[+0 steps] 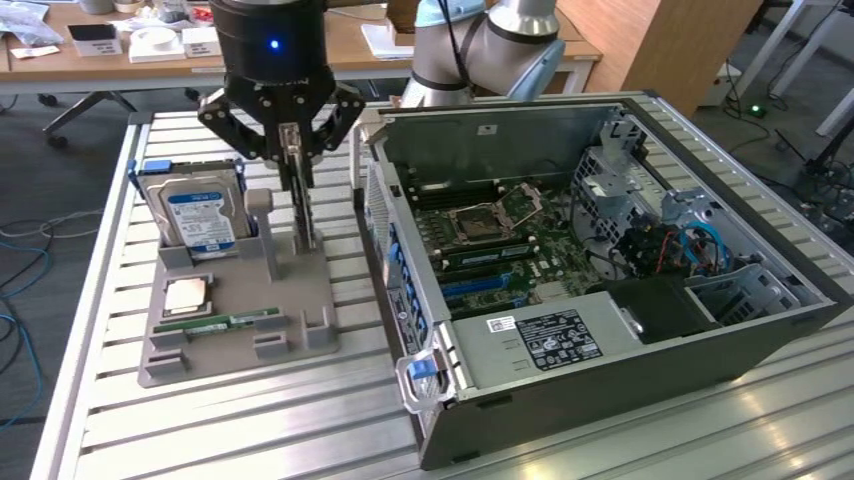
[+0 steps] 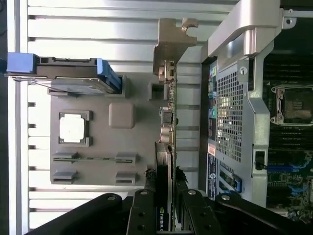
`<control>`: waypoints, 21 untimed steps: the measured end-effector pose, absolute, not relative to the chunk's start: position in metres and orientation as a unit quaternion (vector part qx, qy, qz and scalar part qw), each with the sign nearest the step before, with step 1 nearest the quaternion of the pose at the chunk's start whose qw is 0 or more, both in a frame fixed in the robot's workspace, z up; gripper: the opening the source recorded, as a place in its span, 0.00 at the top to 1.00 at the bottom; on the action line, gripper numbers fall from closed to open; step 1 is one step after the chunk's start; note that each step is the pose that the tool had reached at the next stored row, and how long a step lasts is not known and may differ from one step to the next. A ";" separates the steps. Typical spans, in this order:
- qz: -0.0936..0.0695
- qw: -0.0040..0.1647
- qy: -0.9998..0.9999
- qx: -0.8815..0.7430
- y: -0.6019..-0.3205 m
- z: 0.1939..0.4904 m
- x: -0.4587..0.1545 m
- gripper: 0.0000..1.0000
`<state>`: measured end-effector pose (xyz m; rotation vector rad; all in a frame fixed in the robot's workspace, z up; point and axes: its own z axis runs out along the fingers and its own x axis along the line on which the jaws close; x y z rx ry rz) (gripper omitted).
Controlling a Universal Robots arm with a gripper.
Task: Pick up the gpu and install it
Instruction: 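Pick up the gpu and move the gpu toward the slot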
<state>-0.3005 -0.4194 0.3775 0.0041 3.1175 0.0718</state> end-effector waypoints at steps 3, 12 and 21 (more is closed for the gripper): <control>0.023 0.012 1.000 0.001 -0.419 0.387 -0.300 0.74; 0.023 0.012 1.000 0.001 -0.419 0.406 -0.300 0.74; 0.023 0.012 1.000 0.001 -0.419 0.421 -0.300 0.74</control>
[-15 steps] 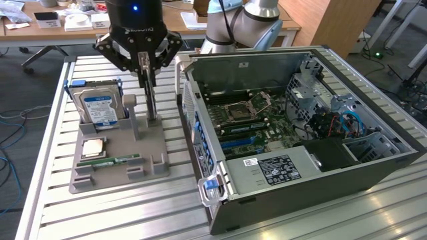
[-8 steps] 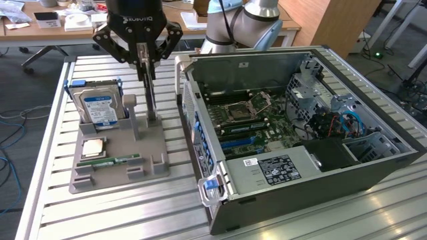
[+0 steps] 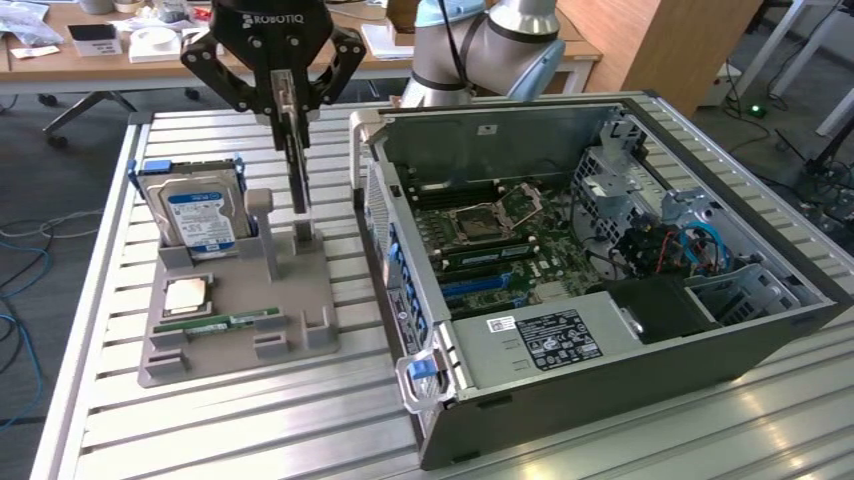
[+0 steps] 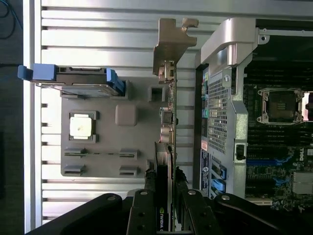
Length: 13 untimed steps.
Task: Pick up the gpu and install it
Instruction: 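Pick up the gpu and move the gpu toward the slot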
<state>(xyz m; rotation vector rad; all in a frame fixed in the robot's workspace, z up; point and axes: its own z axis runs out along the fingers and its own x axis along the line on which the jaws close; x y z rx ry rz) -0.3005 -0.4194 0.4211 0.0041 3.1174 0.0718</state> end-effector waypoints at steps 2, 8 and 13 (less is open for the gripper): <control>0.023 0.012 1.000 0.001 -0.419 0.422 -0.300 0.74; 0.023 0.012 1.000 0.001 -0.419 0.422 -0.300 0.74; 0.023 0.012 1.000 0.001 -0.419 0.422 -0.299 0.74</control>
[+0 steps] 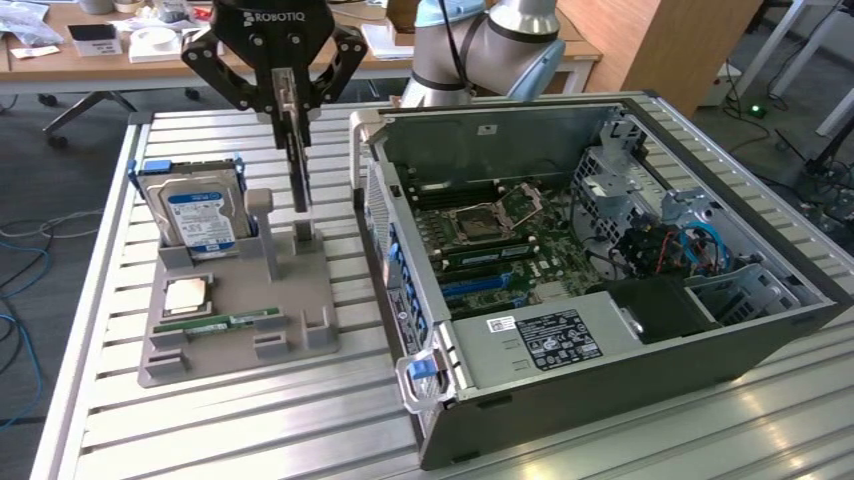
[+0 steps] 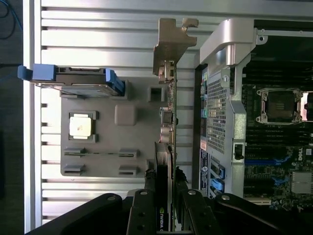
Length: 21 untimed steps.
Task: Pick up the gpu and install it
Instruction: 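Pick up the gpu and move the gpu toward the slot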
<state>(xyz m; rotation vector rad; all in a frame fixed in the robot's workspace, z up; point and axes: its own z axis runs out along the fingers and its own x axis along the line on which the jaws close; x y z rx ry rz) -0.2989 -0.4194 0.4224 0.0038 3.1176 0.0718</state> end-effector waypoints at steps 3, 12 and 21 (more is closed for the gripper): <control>0.023 0.012 1.000 0.001 -0.419 0.422 -0.296 0.74; 0.023 0.012 1.000 0.001 -0.419 0.422 -0.282 0.74; 0.023 0.012 1.000 0.001 -0.419 0.422 -0.262 0.74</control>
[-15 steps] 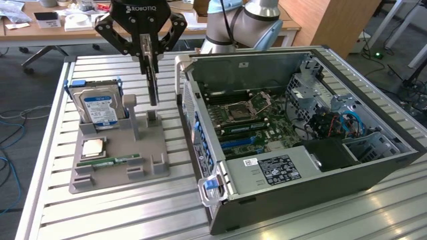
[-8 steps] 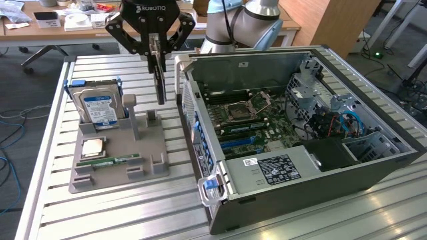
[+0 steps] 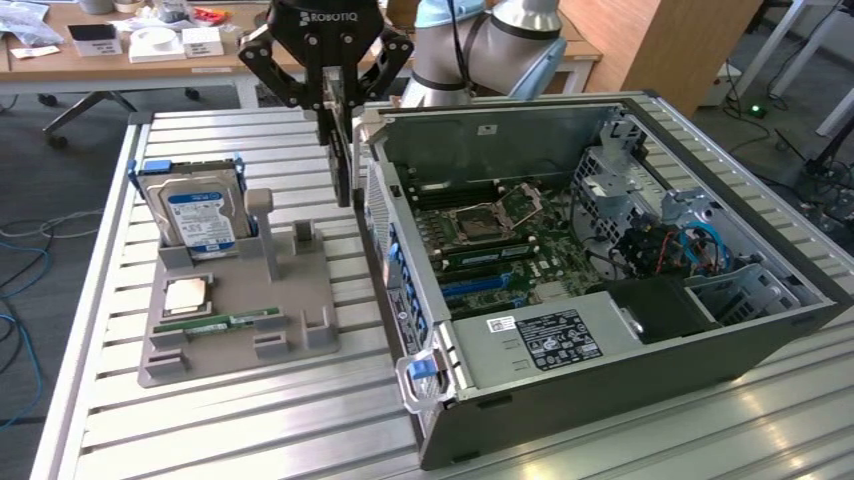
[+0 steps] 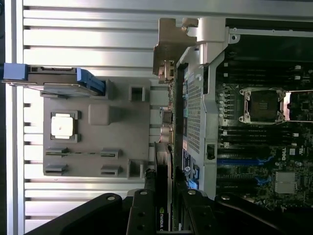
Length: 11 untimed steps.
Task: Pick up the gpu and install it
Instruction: 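Pick up the gpu and move the gpu toward the slot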
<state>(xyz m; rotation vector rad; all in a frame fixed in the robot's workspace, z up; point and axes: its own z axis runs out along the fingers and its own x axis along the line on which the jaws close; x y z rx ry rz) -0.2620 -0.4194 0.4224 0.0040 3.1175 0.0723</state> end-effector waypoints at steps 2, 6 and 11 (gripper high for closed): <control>0.023 0.012 1.000 0.001 -0.419 0.422 -0.257 0.74; 0.024 0.012 1.000 0.001 -0.419 0.422 -0.245 0.74; 0.024 0.012 1.000 0.001 -0.419 0.422 -0.229 0.74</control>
